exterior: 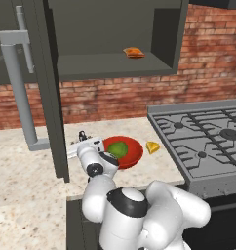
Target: Pick the cheese from the fridge and the cheese grater from the cabinet and place them next to the salad bowl.
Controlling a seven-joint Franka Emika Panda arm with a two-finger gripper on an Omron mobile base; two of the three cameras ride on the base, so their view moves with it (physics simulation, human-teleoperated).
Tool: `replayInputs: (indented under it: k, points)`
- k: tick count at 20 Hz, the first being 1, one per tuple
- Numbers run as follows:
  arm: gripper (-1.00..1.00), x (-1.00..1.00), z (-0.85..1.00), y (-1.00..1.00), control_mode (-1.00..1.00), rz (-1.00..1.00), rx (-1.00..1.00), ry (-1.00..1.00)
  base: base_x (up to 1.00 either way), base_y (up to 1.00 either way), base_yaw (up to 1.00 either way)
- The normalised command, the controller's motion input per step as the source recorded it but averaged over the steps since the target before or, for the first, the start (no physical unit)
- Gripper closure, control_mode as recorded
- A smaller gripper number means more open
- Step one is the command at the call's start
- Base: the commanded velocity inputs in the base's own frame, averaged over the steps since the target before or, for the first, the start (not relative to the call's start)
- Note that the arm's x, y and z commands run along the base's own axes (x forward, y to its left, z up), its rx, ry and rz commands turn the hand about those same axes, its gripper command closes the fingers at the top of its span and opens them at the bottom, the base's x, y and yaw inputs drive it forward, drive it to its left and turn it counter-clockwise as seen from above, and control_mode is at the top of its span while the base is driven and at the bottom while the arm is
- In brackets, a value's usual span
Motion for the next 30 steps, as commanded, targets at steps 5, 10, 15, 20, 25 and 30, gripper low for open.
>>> replayInputs:
  k: [5,10,15,20,25,30]
  points:
    - [-1.00,-0.07,0.24,0.00,-1.00,0.00,0.00,0.00,0.00,0.00,0.00]
    - [-1.00,-0.04,0.48,0.00,-1.00,0.00,0.00,0.05,0.00,0.00,0.00]
    - [-1.00,-0.11,0.66,-0.03,-1.00,-0.03,0.00,0.12,0.00,0.00,0.00]
    - [-1.00,-0.27,0.65,-0.13,-1.00,-0.07,0.00,0.16,0.00,0.00,0.00]
    - [-1.00,-0.38,0.65,-0.20,-1.00,-0.07,0.00,0.15,0.00,0.00,0.00]
    - [-1.00,-0.63,0.65,-0.27,-1.00,-0.05,0.00,0.13,0.00,0.00,0.00]
